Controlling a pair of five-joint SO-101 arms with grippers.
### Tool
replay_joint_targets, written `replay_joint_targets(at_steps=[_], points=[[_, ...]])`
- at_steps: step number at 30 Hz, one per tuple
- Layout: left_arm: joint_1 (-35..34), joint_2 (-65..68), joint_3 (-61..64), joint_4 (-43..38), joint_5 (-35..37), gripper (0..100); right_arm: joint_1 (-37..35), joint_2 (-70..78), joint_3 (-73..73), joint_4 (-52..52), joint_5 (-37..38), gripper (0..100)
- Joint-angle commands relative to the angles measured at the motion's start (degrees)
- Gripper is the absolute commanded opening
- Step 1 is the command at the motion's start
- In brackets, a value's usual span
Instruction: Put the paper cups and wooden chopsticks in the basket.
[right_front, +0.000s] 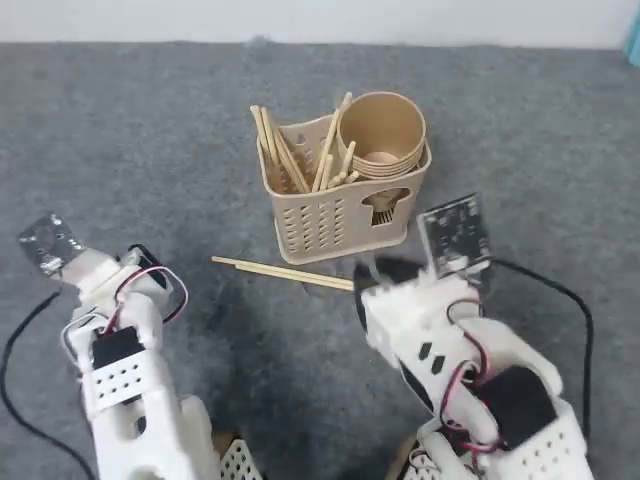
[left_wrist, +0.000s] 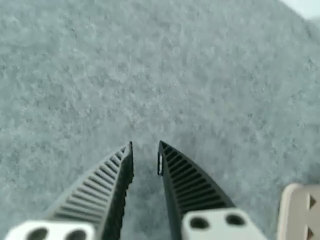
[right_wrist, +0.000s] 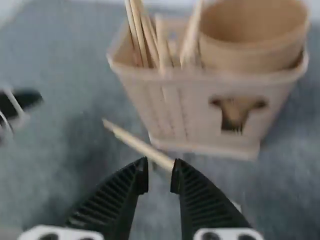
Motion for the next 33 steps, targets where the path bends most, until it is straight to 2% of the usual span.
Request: replay_joint_targets(at_steps=[1,7,12,16,23,27,33], points=[[3.08,-0.18,-2.68,3.08,0.7,8,1.63,-0.13,6.33,2.07,5.45,8.0],[6.95,-0.18,-6.99,10.64,0.7,8,7.25,-0.04,12.92,-1.27,13.27,8.0],[8.26,1.85,-7.69,11.16,0.7,8,10.51,-0.04,22.51,-8.31,14.68,8.0],[12.57,12.4,-11.38,10.81,0.97,8,12.79,0.48,26.46,-12.18,14.51,8.0],[15.91,34.29,-24.57,13.36,1.85,8,12.53,-0.13,42.02,-29.32,14.77,8.0],[16.97,45.45,-32.4,15.47,6.95,8,10.77,-0.13,42.64,-29.85,14.77,8.0],[15.74,60.4,-43.82,18.29,10.2,8,10.51,0.04,42.73,-29.76,14.77,8.0]])
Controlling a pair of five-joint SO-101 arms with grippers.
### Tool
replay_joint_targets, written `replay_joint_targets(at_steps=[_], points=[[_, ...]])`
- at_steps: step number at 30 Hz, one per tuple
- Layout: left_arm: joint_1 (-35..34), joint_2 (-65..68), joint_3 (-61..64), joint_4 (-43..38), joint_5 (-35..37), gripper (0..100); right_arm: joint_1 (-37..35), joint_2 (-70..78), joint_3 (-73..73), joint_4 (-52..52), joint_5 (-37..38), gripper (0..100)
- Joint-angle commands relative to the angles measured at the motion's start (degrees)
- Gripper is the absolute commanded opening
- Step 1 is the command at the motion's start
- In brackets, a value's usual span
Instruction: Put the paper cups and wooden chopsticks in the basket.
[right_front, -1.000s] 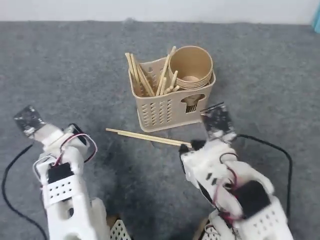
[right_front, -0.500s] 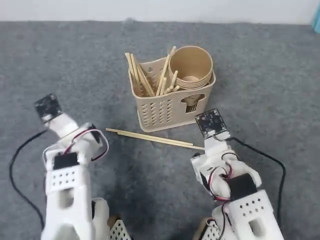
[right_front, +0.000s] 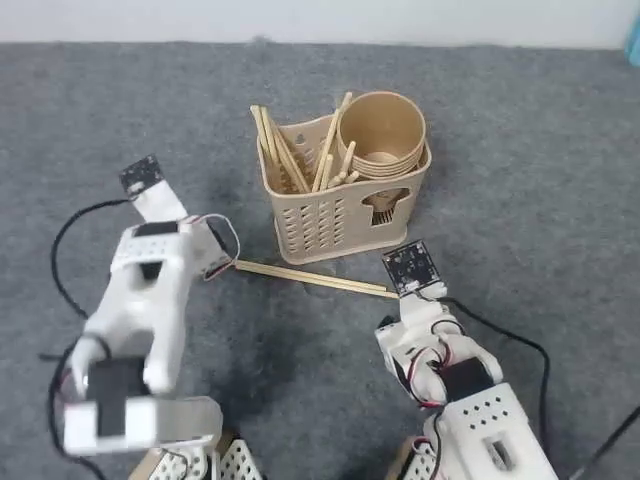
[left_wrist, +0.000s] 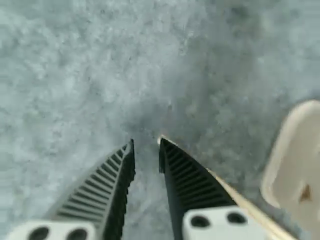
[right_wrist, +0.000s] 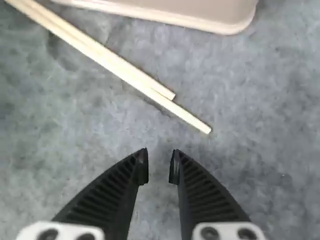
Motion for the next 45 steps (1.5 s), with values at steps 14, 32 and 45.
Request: replay_joint_targets(at_steps=[14,32,45], points=[[-0.88,10.81,-19.03,11.25,2.99,8,-0.75,-0.4,-0.62,-1.27,5.01,8.0],[8.44,5.36,-19.56,16.09,6.68,8,-0.75,-0.4,-0.62,-1.19,5.1,8.0],[4.66,12.48,-19.38,15.38,6.68,8,-0.75,-0.4,-0.53,-1.19,5.1,8.0]])
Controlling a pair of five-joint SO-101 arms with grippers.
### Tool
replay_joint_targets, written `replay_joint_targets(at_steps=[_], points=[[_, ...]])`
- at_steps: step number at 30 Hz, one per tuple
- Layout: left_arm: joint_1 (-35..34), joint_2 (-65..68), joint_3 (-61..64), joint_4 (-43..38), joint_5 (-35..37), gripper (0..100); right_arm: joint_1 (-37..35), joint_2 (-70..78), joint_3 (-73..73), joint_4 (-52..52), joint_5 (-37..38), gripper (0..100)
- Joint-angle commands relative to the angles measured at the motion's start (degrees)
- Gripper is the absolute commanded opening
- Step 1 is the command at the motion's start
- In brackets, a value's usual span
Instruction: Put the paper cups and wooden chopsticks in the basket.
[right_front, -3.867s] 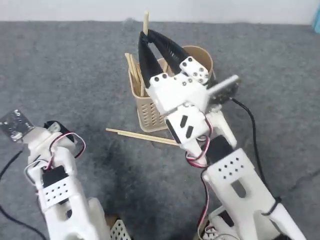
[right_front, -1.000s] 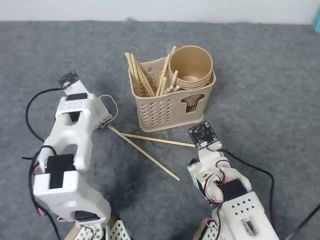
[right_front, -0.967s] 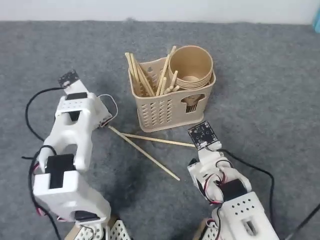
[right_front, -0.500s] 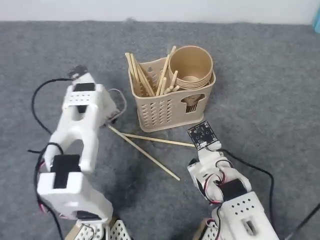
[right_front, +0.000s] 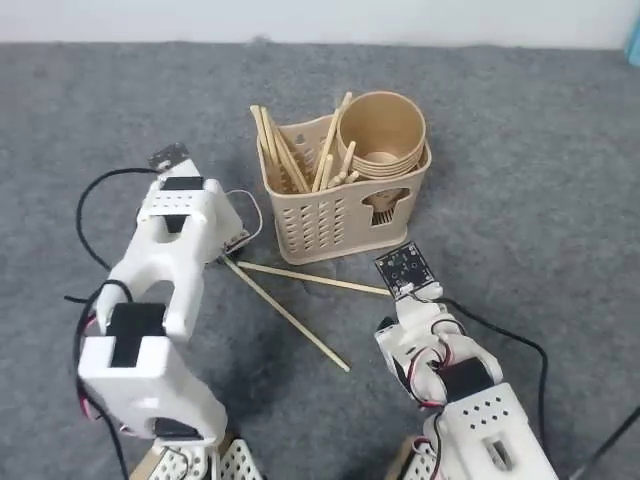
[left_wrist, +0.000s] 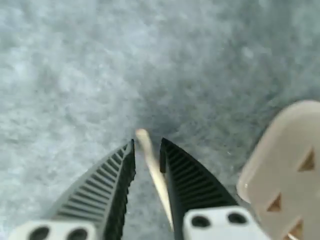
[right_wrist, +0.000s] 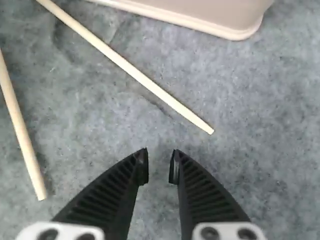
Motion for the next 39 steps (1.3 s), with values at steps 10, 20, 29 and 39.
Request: replay_joint_targets(at_steps=[10,20,29,39], points=[[-0.18,-0.53,0.04,-1.41,0.62,8,-0.4,-0.4,-0.53,-1.19,0.97,8.0],[-0.18,-1.14,3.21,-7.3,0.35,1,-0.31,-0.4,-0.53,-1.19,0.97,8.0],[-0.79,-3.43,-8.31,8.09,0.26,1,-0.31,-0.4,-0.53,-1.19,0.97,8.0],[-0.79,-32.18,-9.63,10.73,-11.08,1,-0.31,-0.4,-0.53,-1.27,0.97,8.0]])
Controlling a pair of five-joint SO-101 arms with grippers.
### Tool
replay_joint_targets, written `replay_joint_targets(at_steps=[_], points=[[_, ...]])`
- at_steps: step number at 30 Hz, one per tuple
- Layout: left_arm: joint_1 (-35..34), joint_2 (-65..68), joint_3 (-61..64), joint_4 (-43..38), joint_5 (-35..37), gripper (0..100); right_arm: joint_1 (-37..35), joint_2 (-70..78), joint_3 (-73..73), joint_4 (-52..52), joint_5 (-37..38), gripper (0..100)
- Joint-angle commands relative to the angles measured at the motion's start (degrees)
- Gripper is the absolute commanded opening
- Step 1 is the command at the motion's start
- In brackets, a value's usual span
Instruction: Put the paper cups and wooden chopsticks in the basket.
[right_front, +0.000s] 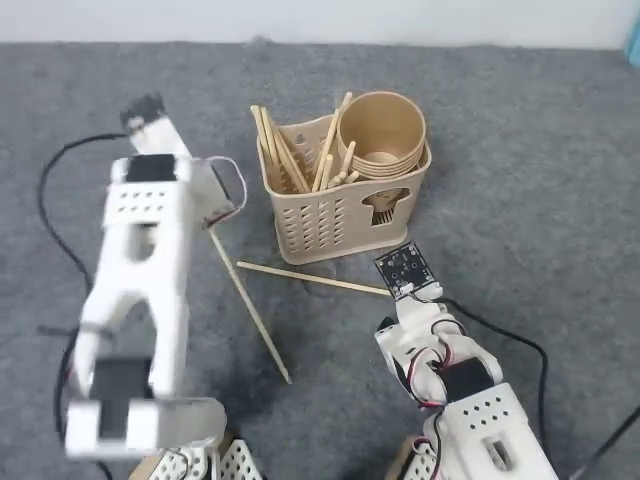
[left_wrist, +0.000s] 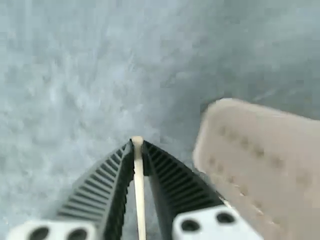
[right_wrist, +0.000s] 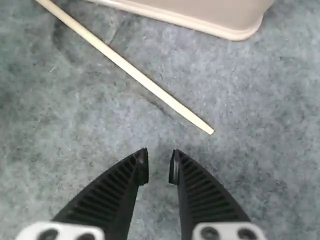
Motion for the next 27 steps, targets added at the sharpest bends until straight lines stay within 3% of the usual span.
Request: replay_joint_targets(at_steps=[1,8,14,23,27], points=[[-0.26,-16.26,-2.24,-0.44,-6.07,1,-0.31,-0.4,-0.53,-1.27,0.97,8.0],[0.0,-39.12,-2.15,-6.51,-17.23,1,-0.31,-0.4,-0.53,-1.27,0.97,8.0],[0.09,-49.14,-2.15,-14.24,-23.74,1,-0.31,-0.4,-0.53,-1.27,0.97,8.0],[0.35,-51.87,-3.56,-28.75,-24.26,1,-0.31,-0.4,-0.53,-1.36,0.97,8.0],[0.7,-51.69,-7.6,-28.84,-24.18,1,-0.31,-0.4,-0.53,-1.54,0.97,8.0]])
